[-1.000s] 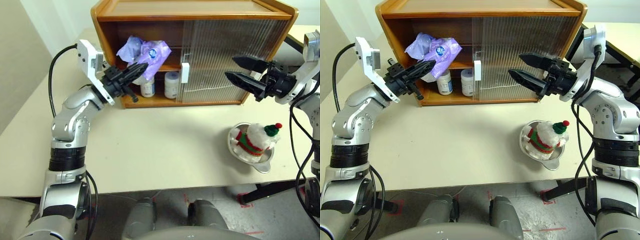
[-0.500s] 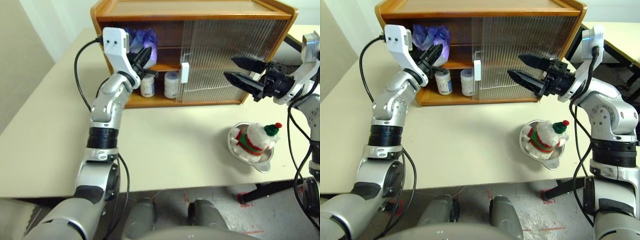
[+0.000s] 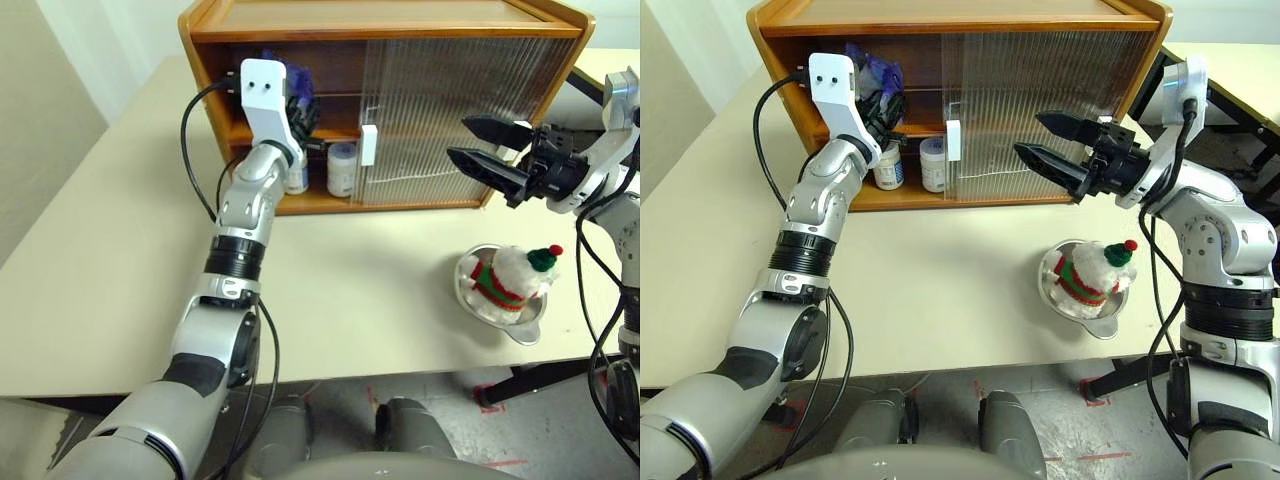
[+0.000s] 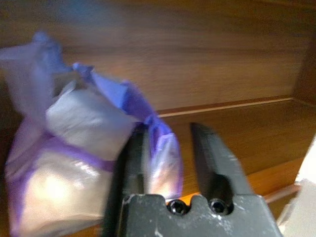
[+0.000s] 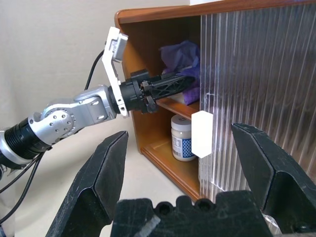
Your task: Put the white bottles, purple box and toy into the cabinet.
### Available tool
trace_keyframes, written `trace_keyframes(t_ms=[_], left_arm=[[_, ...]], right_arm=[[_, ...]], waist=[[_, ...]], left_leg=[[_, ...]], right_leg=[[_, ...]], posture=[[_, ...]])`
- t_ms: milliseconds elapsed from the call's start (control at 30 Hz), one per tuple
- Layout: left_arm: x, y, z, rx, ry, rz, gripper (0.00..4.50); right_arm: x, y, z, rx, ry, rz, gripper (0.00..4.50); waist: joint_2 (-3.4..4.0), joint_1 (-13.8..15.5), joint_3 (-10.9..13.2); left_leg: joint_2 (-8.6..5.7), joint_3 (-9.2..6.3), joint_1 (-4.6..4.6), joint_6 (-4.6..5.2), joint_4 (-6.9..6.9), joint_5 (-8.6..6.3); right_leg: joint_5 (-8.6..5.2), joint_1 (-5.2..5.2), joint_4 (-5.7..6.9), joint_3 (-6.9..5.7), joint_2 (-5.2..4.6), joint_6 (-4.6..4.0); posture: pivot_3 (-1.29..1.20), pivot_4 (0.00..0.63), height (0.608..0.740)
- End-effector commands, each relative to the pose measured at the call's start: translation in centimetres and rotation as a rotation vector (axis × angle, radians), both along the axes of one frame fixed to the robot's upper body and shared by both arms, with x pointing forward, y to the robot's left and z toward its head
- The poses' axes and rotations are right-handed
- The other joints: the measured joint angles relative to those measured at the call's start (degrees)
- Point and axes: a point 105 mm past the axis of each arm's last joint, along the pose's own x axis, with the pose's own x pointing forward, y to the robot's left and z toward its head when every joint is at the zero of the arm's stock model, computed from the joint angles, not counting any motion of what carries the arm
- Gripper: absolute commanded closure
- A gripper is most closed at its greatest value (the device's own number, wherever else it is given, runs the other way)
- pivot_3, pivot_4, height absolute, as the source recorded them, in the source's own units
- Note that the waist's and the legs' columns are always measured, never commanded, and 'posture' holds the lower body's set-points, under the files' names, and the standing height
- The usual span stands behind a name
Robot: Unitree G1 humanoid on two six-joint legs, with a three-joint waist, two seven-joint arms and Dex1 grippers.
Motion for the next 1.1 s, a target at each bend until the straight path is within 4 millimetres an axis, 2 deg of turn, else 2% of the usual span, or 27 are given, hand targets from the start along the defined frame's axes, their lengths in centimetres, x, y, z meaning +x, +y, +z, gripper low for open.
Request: trace_keyframes(t_ms=[33, 167, 300, 633, 767, 867, 967, 1100], left_arm=[[-0.1, 0.1, 0.7, -0.023, -0.025, -0.016, 1.62], [-0.3, 0.4, 1.4, -0.026, -0.069, -0.014, 0.07], [-1.2, -0.1, 3.5, -0.065, -0.181, -0.051, 0.03], [-3.3, -0.5, 5.1, -0.106, -0.274, -0.183, 0.03], [-4.9, 0.1, 3.6, -0.008, -0.235, -0.259, 0.03], [-6.0, 1.6, 1.6, 0.04, -0.15, -0.291, 0.03], [-6.3, 2.9, 0.2, 0.062, -0.086, -0.265, 0.67], [-5.1, 4.4, -1.5, 0.08, -0.033, -0.166, 2.16]], right_arm=[[-0.2, 0.0, 0.0, 0.004, -0.013, 0.002, 0.0], [-0.2, 0.0, -0.2, 0.003, -0.01, 0.004, 0.0], [-0.2, 0.0, -0.3, -0.002, -0.011, 0.009, 0.0], [-0.1, 0.0, -0.3, -0.007, -0.008, 0.014, 0.0], [-0.1, -0.1, -0.2, -0.007, -0.008, 0.012, 0.0], [-0.2, -0.2, -0.3, -0.008, -0.007, 0.008, 0.0], [-0.2, -0.2, -0.3, -0.008, -0.006, 0.006, 0.0], [-0.1, -0.1, -0.3, -0.007, -0.005, 0.009, 0.0]], waist=[[0.0, 0.0, 0.0], [0.0, 0.0, 0.0], [0.0, 0.1, 0.0], [0.0, 0.0, 0.0], [0.02, -0.2, 0.0], [0.02, -0.5, 0.0], [0.02, -0.4, 0.0], [0.01, 0.2, 0.0]], left_leg=[[0.0, 0.0, 0.0, 0.0, 0.0, 0.0], [0.0, 0.0, 0.0, 0.01, 0.0, 0.01], [0.0, 0.0, 0.0, 0.01, 0.0, 0.0], [-0.01, 0.01, 0.0, 0.01, 0.0, 0.01], [0.0, 0.02, 0.02, 0.04, 0.0, 0.02], [0.05, 0.03, 0.05, 0.04, 0.0, 0.03], [0.14, 0.02, 0.05, 0.04, 0.02, 0.03], [0.1, 0.02, 0.05, 0.03, 0.04, 0.02]], right_leg=[[0.0, 0.0, 0.0, 0.0, 0.0, 0.0], [0.0, 0.0, 0.0, 0.01, 0.0, 0.0], [0.0, 0.0, 0.0, 0.0, 0.0, 0.0], [0.01, 0.01, -0.01, 0.01, 0.0, 0.0], [0.01, 0.01, 0.01, 0.02, 0.08, -0.02], [0.0, -0.01, 0.06, 0.05, 0.13, -0.06], [0.0, -0.01, 0.09, 0.05, 0.1, -0.07], [0.03, 0.02, 0.06, 0.05, 0.03, -0.04]], posture=[[0.0, 0.0, 0.74], [0.01, 0.0, 0.74], [0.01, 0.0, 0.74], [0.02, 0.0, 0.74], [0.01, 0.0, 0.74], [0.02, 0.0, 0.74], [0.02, 0.0, 0.74], [0.02, 0.0, 0.74]])
